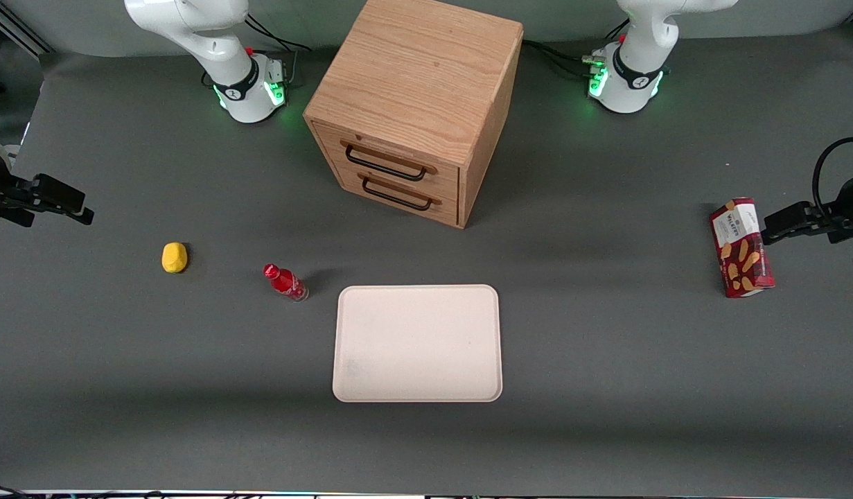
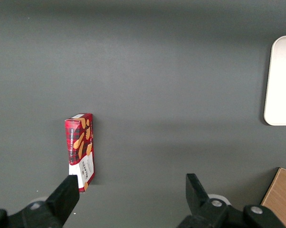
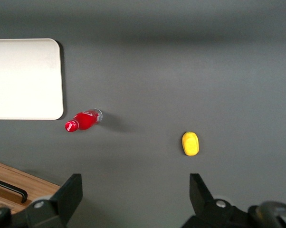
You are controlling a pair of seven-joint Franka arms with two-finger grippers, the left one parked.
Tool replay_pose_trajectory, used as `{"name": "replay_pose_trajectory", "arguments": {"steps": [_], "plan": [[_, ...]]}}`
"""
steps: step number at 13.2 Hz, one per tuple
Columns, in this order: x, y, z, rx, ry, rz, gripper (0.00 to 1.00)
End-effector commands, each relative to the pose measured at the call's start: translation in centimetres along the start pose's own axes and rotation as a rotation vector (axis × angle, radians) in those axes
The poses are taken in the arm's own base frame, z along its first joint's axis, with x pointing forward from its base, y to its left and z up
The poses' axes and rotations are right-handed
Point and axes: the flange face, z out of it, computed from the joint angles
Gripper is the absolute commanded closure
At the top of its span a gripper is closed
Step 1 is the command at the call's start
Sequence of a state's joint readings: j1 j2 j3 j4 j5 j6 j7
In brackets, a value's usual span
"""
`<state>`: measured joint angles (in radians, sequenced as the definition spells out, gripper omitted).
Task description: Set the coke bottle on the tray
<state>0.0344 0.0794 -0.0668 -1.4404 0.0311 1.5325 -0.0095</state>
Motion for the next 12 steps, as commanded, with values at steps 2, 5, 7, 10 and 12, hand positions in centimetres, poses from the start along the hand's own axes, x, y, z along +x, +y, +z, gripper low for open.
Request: {"name": "replay_pose_trajectory", "arguments": {"steps": [2,5,7,10,12], "plan": [[-0.87,-0.04,-0.48,0.006,-0.002,0.0,0.0],[-0.87,-0.12,-0.55,0.006,0.0,-0.005,0.0],[-0.93,-0.12,-0.55,0.006,-0.002,0.001,0.0],[-1.0,-0.19,-0.62,0.004,-0.002,0.003,0.0],[-0.95,-0.47,-0.74,0.006,0.001,-0.002,0.0]]}}
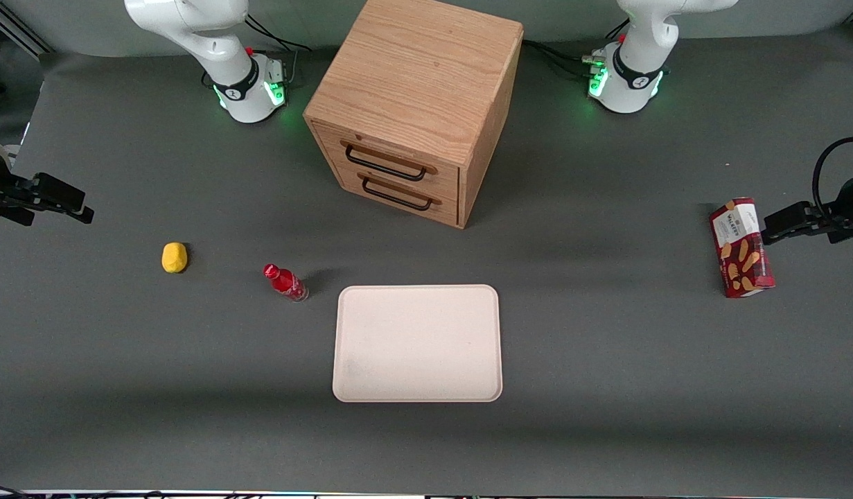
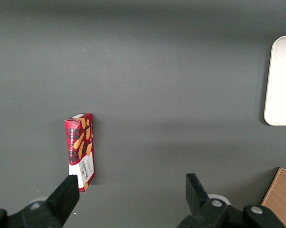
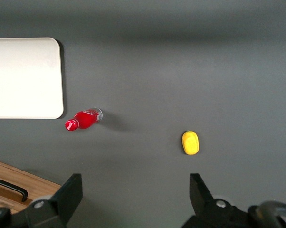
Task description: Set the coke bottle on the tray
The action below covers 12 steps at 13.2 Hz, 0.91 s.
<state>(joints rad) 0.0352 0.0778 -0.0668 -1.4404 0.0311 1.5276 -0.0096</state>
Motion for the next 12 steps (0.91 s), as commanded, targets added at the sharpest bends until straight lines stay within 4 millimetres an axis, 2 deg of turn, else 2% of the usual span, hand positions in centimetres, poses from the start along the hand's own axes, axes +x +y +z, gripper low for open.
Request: {"name": "replay_pose_trajectory", "arguments": {"steps": [1,3,5,6,9,12], "plan": [[-0.8,-0.5,-0.9,0.006,0.009,0.0,0.0],[0.3,-1.9,-1.4,0.014,0.028,0.001,0.0],[2.0,-5.0,-1.5,0.011,0.043,0.009,0.0],[2.8,-6.5,-0.9,0.008,0.032,0.006,0.0],[4.9,-13.0,0.6,0.011,0.02,0.006,0.0],[5.2,-18.6,1.8,0.012,0.016,0.021,0.0]]}}
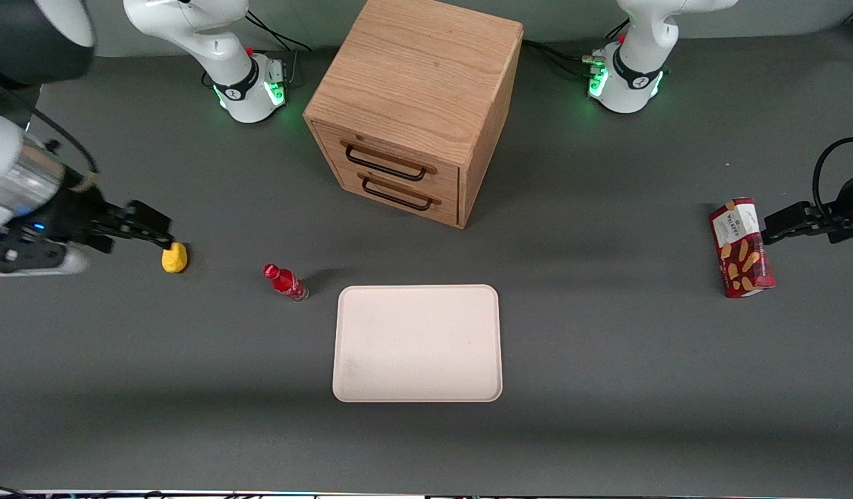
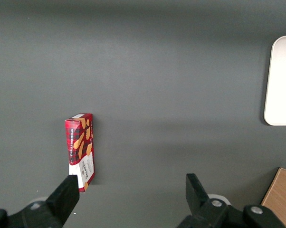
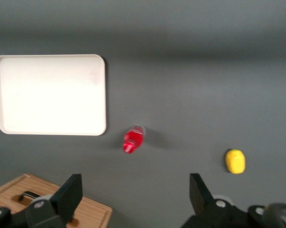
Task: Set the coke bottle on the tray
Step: 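Move the open right gripper over the red Coca-Cola bottle and lower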
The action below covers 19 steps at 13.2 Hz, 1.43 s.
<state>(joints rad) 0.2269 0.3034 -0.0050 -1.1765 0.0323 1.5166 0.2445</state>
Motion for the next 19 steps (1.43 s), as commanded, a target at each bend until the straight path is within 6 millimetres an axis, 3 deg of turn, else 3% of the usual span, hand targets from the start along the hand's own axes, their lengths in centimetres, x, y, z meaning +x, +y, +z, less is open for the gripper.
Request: {"name": "replay_pose_trajectory", "arguments": {"steps": [1,3,5,12,15,19], "plan": [[0.8,-4.2,0.3,-0.001,-0.001,0.023,0.0],[0.4,-5.9,0.5,0.001,-0.004,0.028,0.0],[0.0,-5.9,0.4,0.0,-0.009,0.022,0.0],[-2.8,-4.6,3.0,-0.022,-0.074,0.017,0.0],[-3.7,-4.1,6.1,-0.011,-0.044,0.022,0.0],[-4.3,-3.6,13.1,-0.005,-0.018,0.027,0.0]]}}
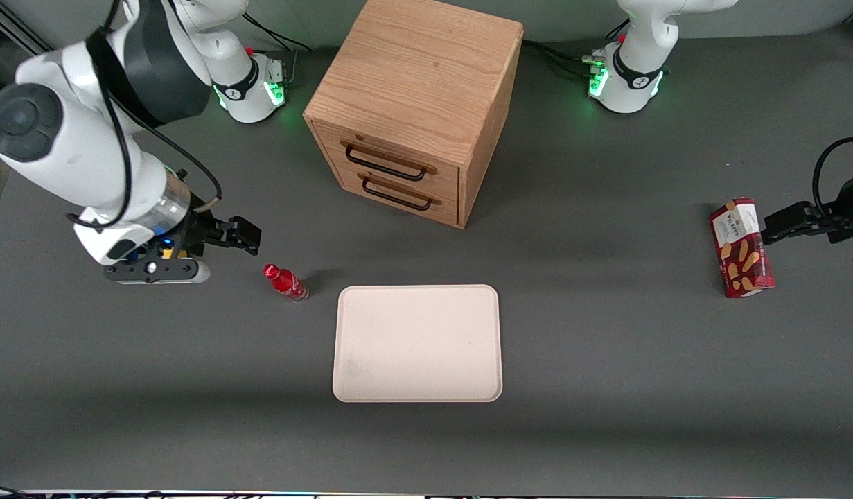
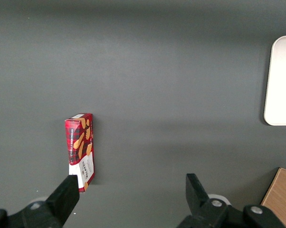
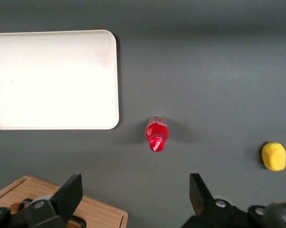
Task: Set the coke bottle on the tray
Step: 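Move the open right gripper over the red Coca-Cola bottle and lower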
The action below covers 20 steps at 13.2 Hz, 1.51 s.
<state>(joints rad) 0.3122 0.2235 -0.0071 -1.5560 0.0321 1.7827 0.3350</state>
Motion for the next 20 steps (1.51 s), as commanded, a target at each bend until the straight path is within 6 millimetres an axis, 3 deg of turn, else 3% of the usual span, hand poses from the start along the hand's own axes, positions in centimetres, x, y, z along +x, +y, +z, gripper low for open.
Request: {"name": "replay_pose_trajectory", "arguments": {"steps": [1,6,9,11,20], "plan": [[-1.8,1.0,4.2,0.007,0.023,0.011,0.0],[-3.6,2.1,12.9,0.022,0.088,-0.037,0.0],[-4.3,2.7,15.3,0.023,0.107,-0.042,0.0],[-4.5,3.0,16.5,0.023,0.123,-0.045,0.0],[-4.0,3.3,18.2,-0.001,0.137,-0.068,0.0]]}}
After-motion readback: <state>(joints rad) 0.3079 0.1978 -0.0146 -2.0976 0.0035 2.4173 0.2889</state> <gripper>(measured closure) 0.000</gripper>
